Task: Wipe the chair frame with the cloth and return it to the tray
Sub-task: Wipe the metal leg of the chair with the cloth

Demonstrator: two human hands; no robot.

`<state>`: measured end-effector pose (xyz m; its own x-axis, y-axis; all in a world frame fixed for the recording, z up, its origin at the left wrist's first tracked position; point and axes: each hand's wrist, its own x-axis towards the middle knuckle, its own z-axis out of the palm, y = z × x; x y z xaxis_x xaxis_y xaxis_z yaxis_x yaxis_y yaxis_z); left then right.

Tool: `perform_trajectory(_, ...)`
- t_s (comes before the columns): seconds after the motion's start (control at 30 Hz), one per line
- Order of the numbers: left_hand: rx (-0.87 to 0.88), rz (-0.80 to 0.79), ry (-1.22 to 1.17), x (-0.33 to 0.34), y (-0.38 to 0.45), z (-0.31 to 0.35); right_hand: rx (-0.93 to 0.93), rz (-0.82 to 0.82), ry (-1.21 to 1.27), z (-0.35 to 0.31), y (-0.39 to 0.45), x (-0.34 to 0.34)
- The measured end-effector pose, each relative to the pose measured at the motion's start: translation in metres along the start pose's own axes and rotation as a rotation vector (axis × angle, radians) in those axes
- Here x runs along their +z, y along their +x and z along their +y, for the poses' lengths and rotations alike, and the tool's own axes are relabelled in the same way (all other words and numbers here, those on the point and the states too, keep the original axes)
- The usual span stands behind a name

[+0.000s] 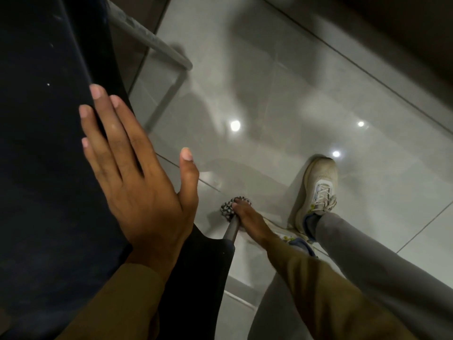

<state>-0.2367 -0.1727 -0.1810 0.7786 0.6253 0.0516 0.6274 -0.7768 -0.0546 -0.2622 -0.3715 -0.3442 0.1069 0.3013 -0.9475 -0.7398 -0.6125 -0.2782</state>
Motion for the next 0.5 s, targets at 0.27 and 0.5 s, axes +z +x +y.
perform_trajectory(0.27, -0.019, 0.003, -0.023, 0.005, -0.002, -0.003, -0.085, -0.013, -0.193, -0.022, -0.066, 0.011)
perform_trajectory(0.5, -0.047, -0.05, -0.065, 0.004, 0.001, -0.003, -0.248, 0.189, -0.341, -0.063, -0.121, 0.02)
